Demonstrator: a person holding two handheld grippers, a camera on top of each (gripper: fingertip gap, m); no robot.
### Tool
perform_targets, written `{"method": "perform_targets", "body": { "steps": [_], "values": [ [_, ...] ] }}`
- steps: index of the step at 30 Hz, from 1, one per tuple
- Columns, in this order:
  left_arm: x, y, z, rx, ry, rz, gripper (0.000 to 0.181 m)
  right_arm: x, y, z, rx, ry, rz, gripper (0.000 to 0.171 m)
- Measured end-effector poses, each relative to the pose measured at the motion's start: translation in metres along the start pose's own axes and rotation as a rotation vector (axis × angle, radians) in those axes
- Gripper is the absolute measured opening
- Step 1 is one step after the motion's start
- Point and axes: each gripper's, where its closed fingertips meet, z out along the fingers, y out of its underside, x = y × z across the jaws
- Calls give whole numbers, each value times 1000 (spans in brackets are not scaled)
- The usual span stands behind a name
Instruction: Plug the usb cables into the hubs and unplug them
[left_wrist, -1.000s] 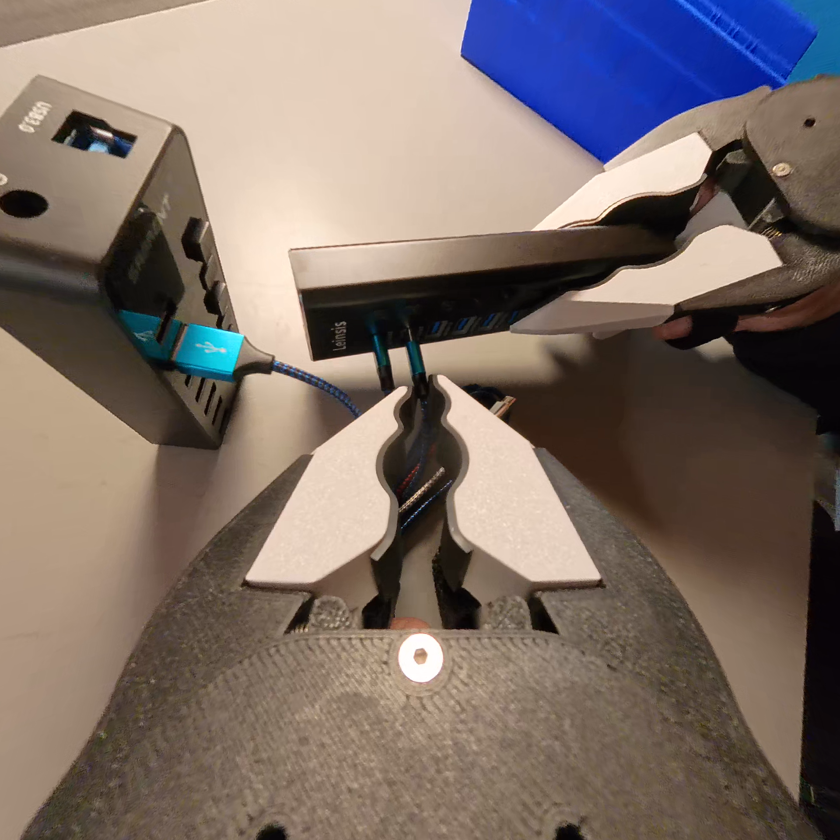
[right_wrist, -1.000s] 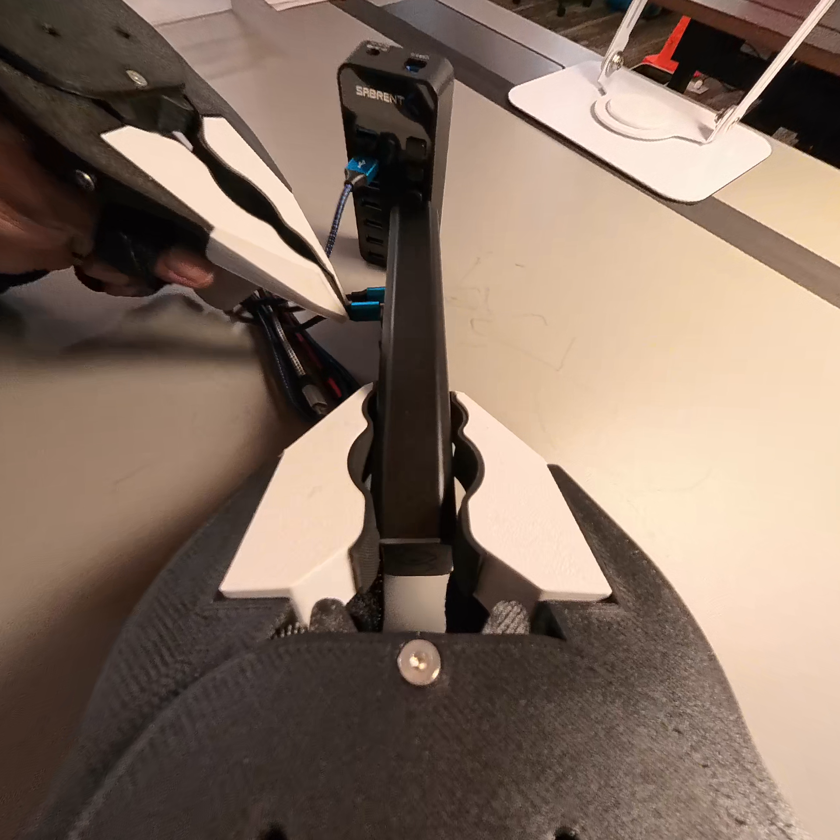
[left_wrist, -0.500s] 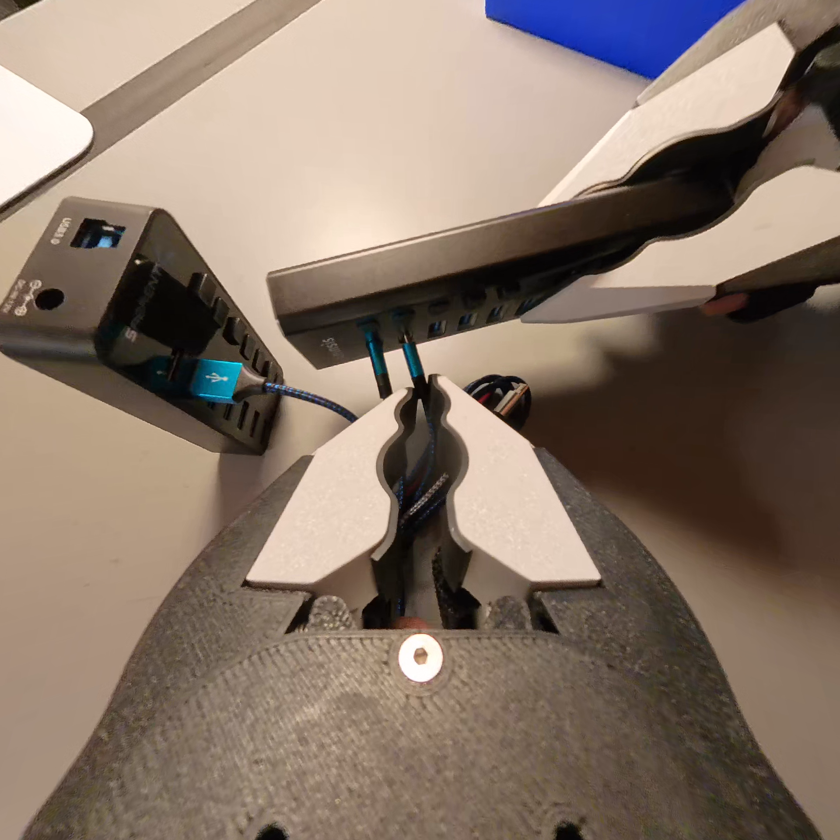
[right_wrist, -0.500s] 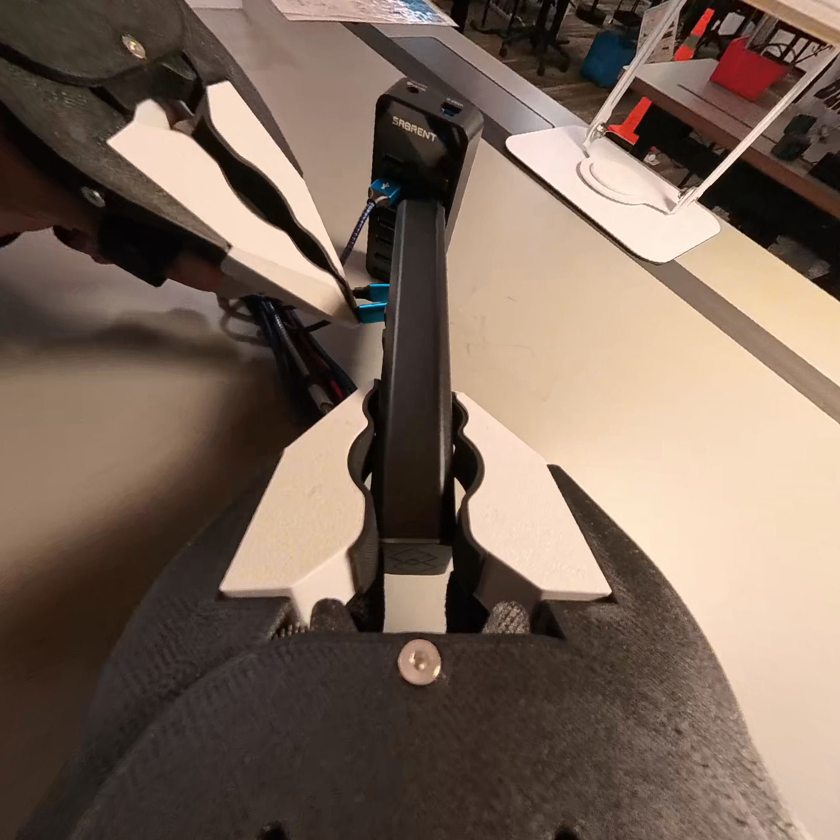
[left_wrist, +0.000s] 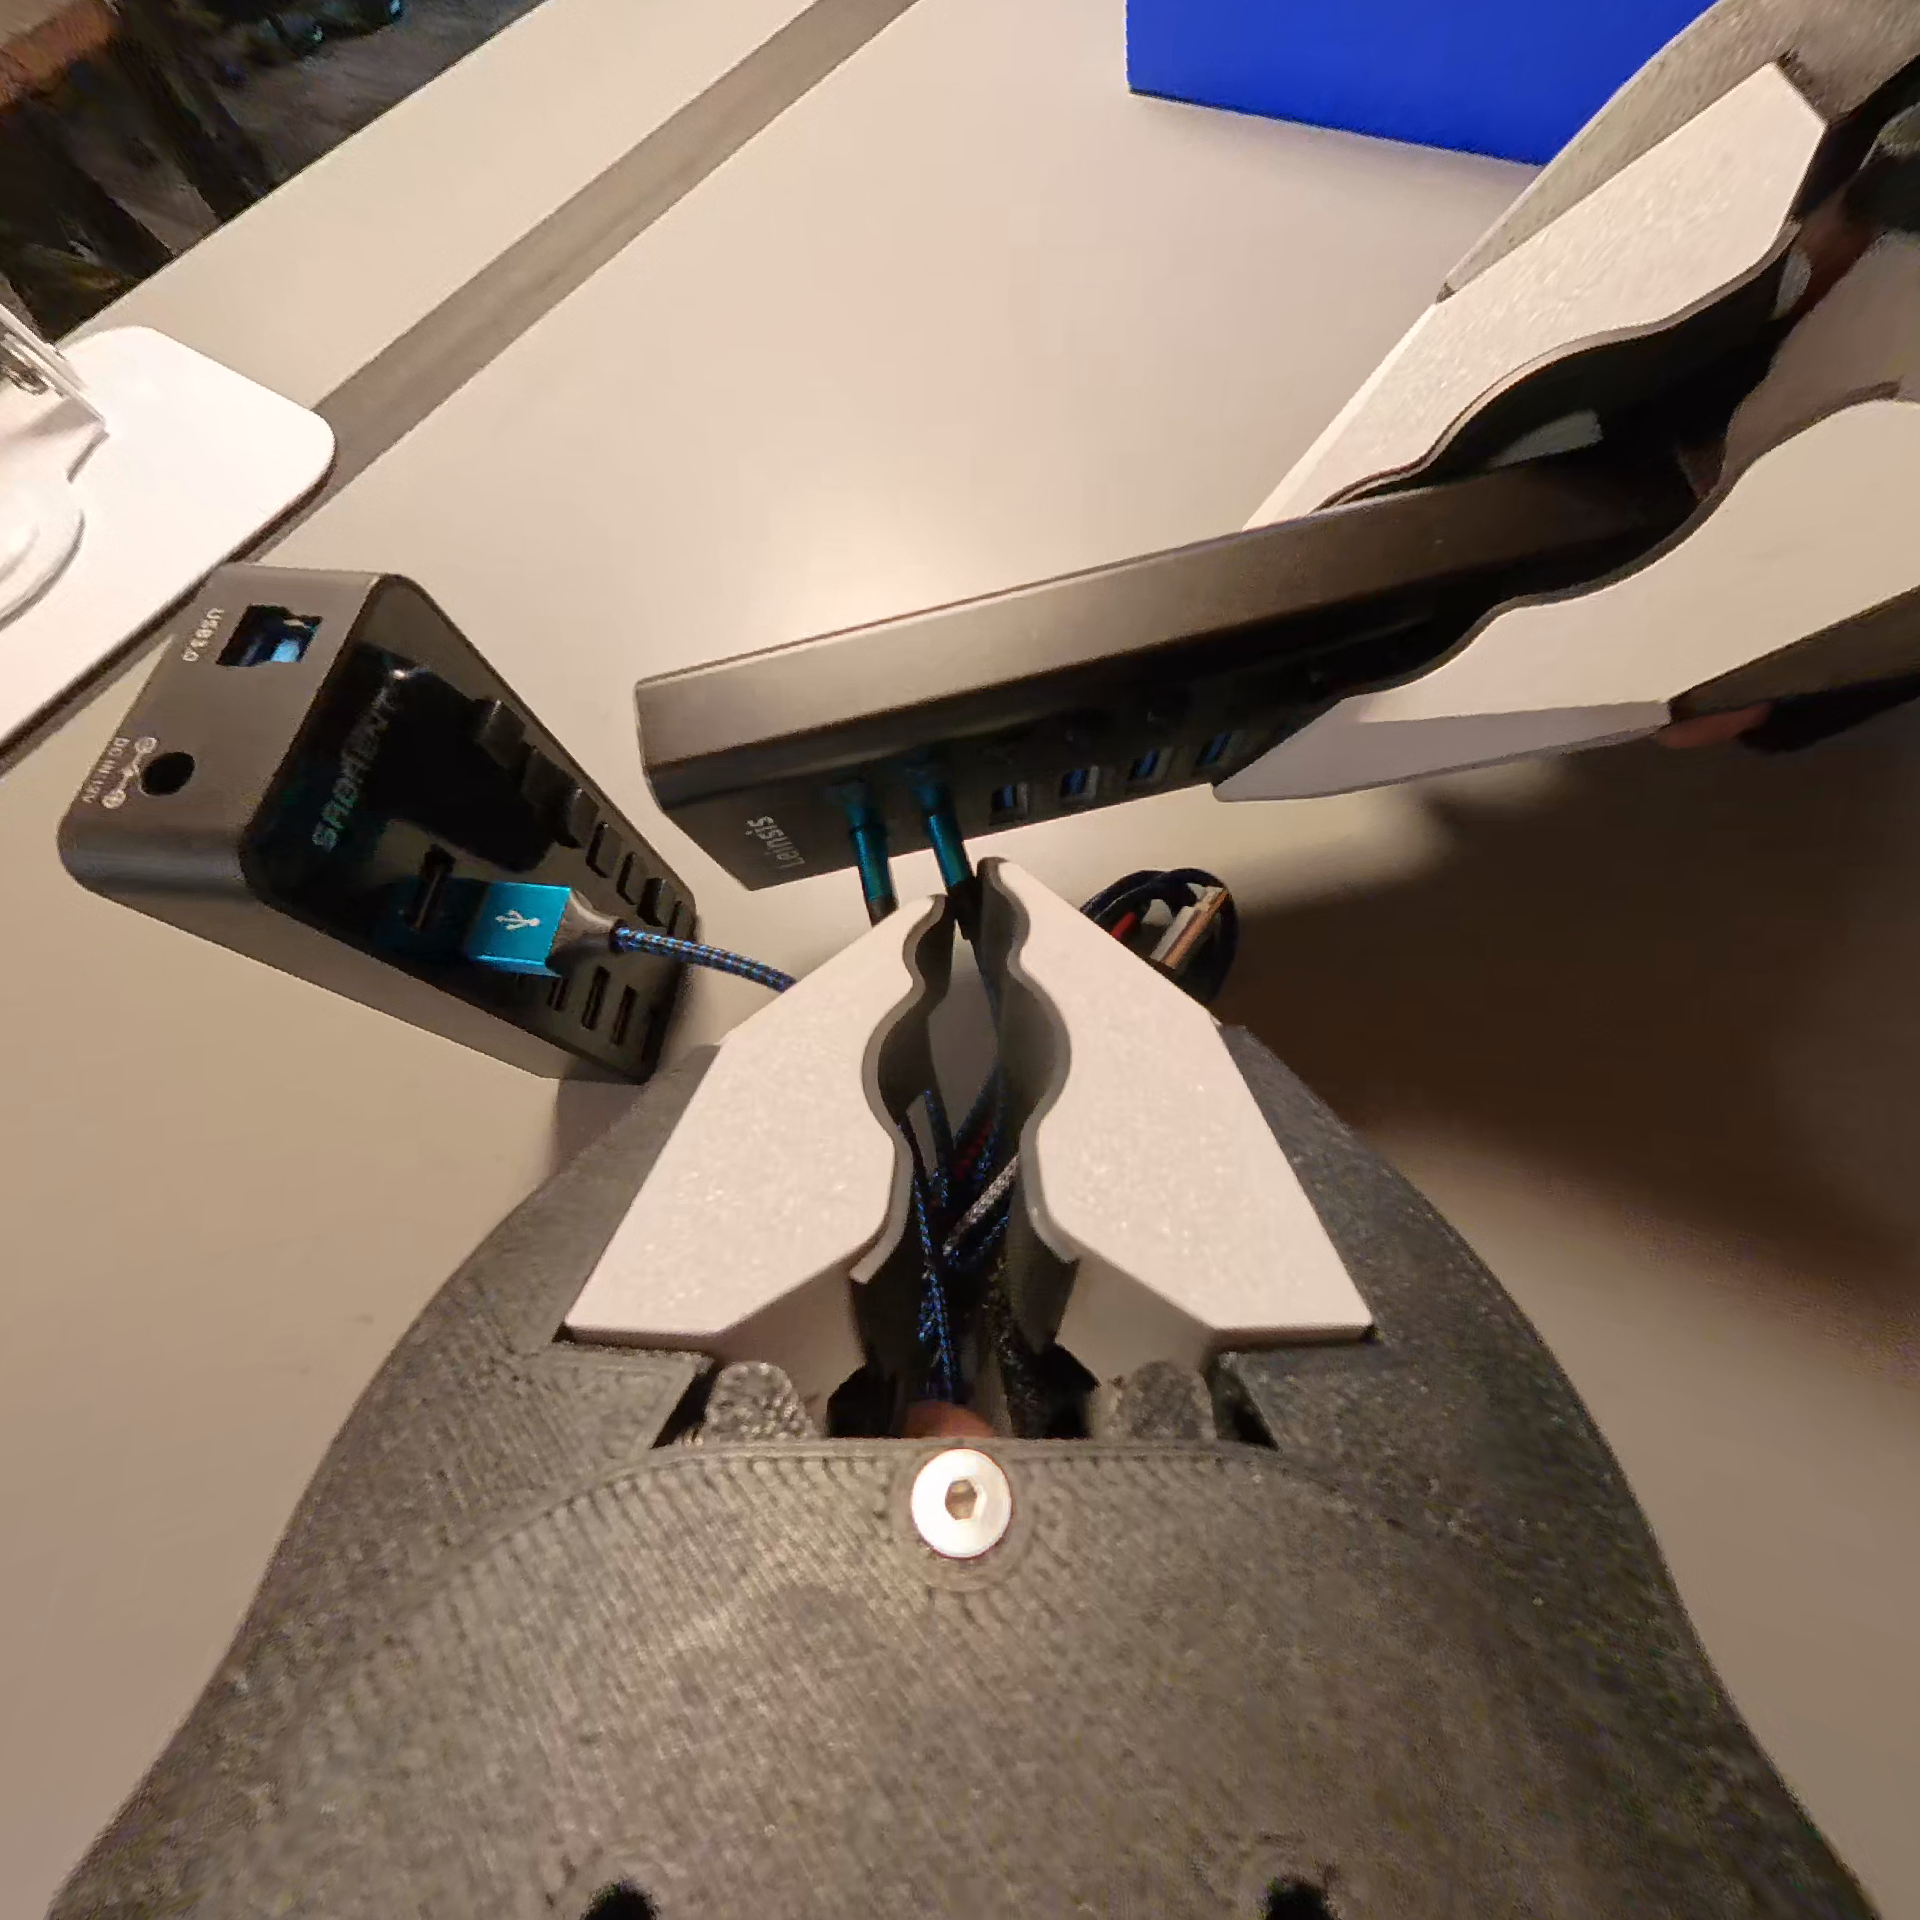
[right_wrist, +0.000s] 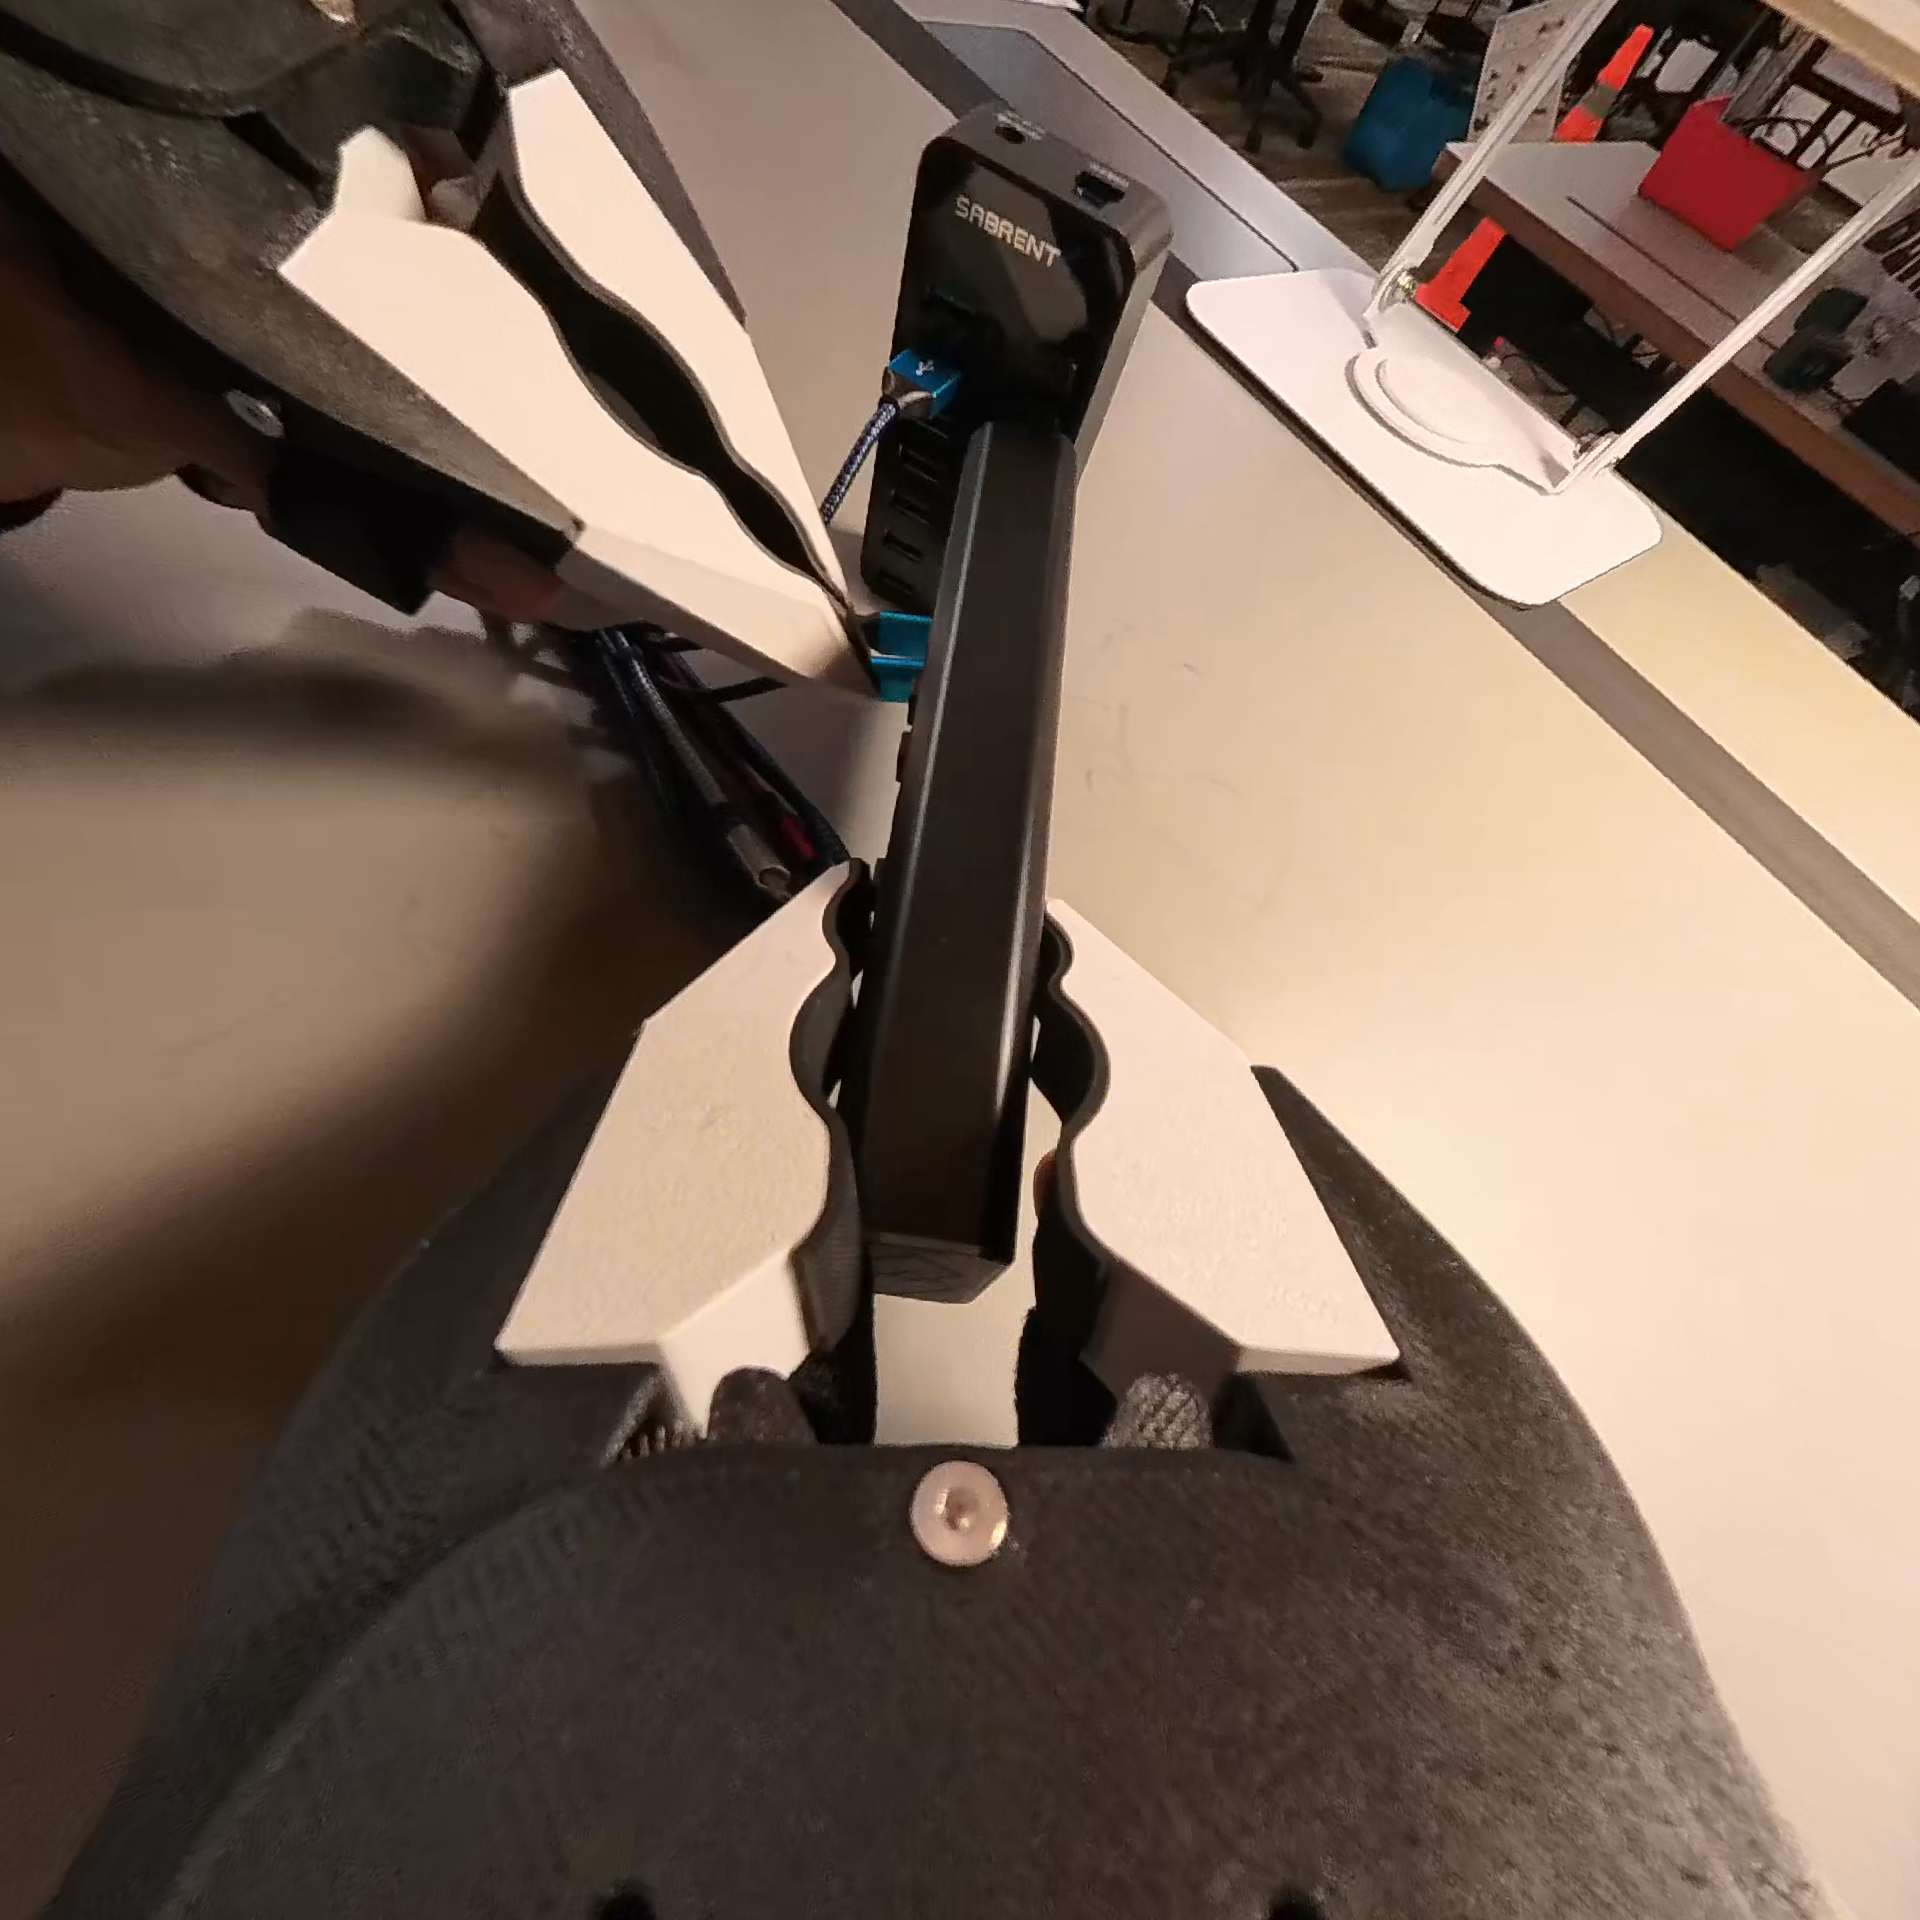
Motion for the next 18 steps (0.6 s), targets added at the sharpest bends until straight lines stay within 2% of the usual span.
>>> {"method": "perform_targets", "body": {
  "steps": [8,13,18],
  "values": [
    [-3,3,0,-16,-19,14,9,5,-5,2,18,46,22,26],
    [-9,-8,-8,27,-85,59,22,14,-5,0,33,80,61,25],
    [-3,-12,-11,67,-6,10,23,18,-6,-1,55,83,67,25]
  ]
}}
